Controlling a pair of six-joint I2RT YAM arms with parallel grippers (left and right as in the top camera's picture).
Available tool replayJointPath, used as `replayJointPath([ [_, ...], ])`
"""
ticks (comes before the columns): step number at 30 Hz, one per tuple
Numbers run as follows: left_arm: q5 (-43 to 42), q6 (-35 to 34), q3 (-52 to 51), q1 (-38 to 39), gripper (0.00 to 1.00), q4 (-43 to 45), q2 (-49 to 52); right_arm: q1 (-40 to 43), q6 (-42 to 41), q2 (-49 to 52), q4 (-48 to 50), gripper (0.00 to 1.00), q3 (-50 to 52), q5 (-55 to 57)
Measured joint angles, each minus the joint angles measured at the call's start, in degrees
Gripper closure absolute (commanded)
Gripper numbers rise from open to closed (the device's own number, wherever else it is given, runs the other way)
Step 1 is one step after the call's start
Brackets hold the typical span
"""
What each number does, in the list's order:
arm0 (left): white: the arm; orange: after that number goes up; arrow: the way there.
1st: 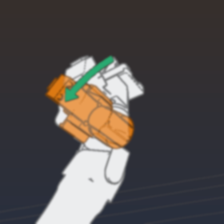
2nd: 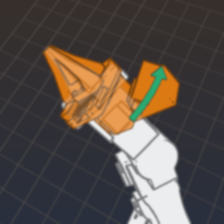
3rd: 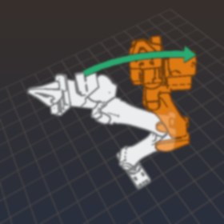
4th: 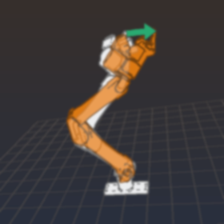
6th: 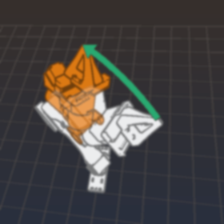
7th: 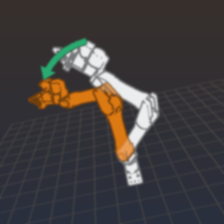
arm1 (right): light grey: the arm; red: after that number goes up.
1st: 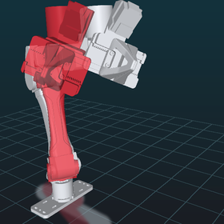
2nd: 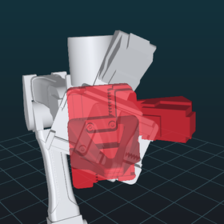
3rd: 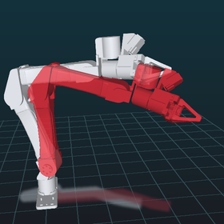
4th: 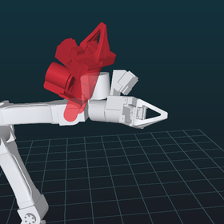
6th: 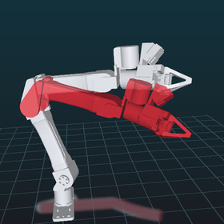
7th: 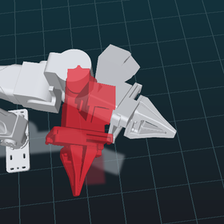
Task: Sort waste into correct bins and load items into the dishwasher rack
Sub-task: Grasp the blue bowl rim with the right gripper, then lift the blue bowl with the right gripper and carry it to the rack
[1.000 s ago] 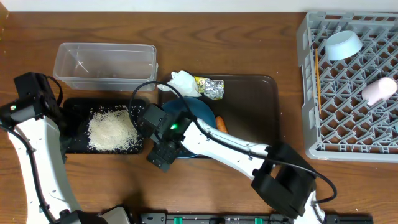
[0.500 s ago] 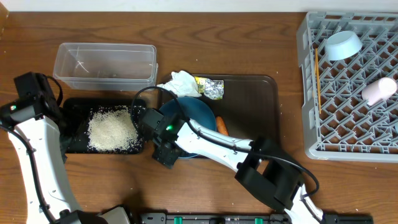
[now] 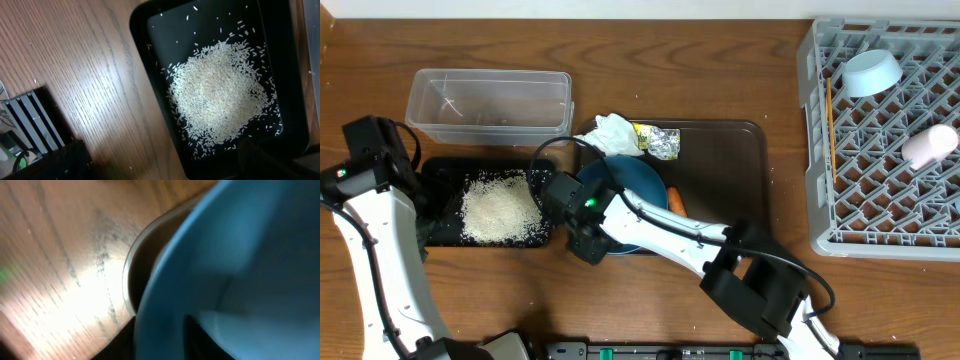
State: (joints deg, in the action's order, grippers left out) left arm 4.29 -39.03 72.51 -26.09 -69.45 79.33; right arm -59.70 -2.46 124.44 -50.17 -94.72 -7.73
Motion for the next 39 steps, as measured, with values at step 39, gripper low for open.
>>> replayJointPath([
  [39,0.02,-0.02,0.0,0.0,0.02,0.0,0.0,45.38,4.92,-11.17,-20.57,0.99,-27.61,-20.59],
])
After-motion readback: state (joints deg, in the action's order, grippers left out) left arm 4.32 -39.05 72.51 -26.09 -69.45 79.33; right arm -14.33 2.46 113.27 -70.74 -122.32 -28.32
